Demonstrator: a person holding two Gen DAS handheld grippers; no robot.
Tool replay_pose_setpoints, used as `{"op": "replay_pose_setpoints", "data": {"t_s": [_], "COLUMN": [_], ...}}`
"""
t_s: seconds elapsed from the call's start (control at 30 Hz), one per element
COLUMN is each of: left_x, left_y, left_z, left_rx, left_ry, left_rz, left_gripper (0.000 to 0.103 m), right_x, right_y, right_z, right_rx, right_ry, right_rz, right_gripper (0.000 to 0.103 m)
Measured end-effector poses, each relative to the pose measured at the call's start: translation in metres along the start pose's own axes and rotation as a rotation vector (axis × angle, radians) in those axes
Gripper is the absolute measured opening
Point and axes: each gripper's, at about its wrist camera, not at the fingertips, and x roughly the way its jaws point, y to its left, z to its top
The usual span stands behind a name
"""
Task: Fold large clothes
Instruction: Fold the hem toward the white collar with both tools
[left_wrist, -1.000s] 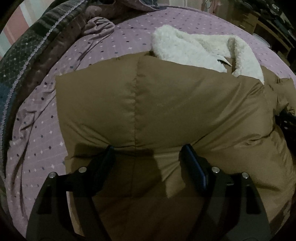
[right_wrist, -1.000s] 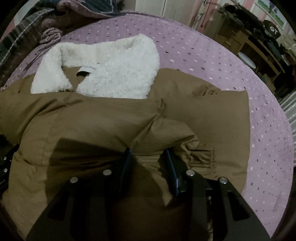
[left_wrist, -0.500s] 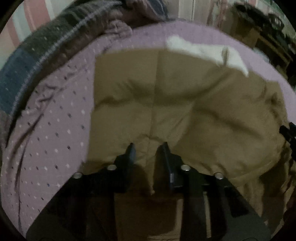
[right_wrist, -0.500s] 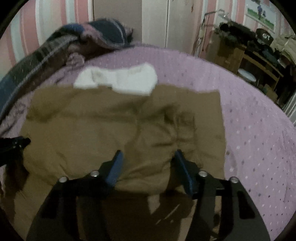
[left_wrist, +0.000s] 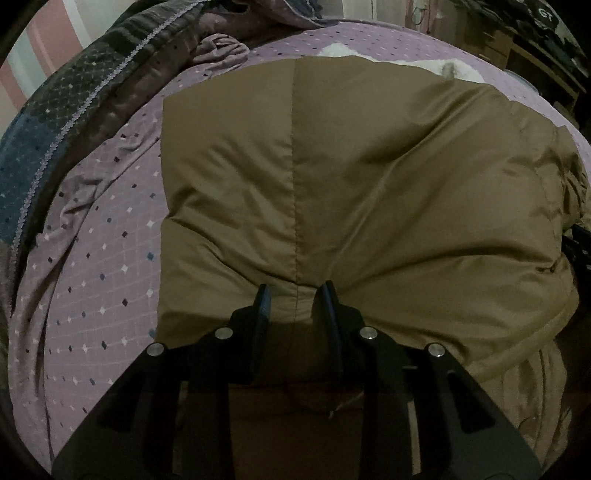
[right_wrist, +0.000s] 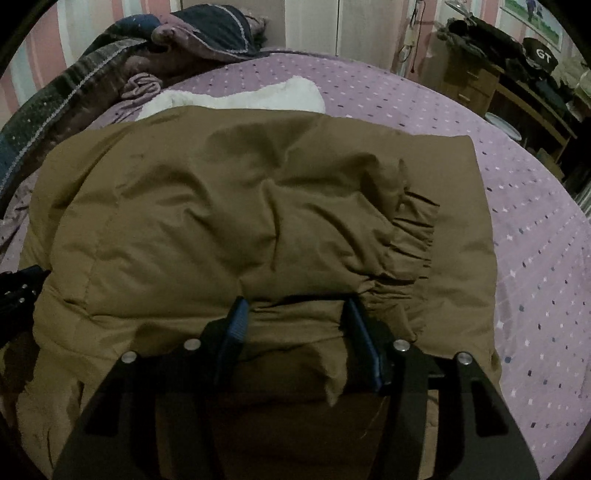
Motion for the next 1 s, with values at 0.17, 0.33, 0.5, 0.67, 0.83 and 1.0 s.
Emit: {"op": "replay_pose_setpoints", "data": {"t_s": [0.17,0.33,0.5,0.67,0.83,1.0], "left_x": [-0.003,-0.017,-0.032,-0.051,-0.06,-0.062], "left_y": [0.006,0.014,0.013,0.013,0.009,0.0], "left_z": [0.002,0.004,0.002,0.0,-0.019,-0.074], "left_rx": [-0.017,-0.074,-0.055,-0.058,-0.065,-0.068], "left_ry": [0.012,-0.008,-0.031,-0.07,-0.115,-0.111], "left_rz": [-0.005,0.001,0.023,0.011,0.038,0.052], "left_gripper": [0.029,0.07,0.076,0.085,0.087,0.087], "right_x": [-0.002,-0.018,-0.047,-0.065,-0.072,-0.076], "right_y": [0.002,0.0,-0.001,-0.005,-0.017,-0.028], "right_z": [0.006,0.005,-0.002,-0.01,-0.032,-0.077], "right_rx": [0.002,0.039,0.054,0.042,0.05,0.03], "right_ry": [0.012,-0.014,-0.071,-0.12,-0.164,-0.176], "right_rz": [-0.013,-0.006,0.027,0.004,-0.023,-0.045], "right_gripper": [0.056,0.064,0.07,0.08,0.08,0.08]}}
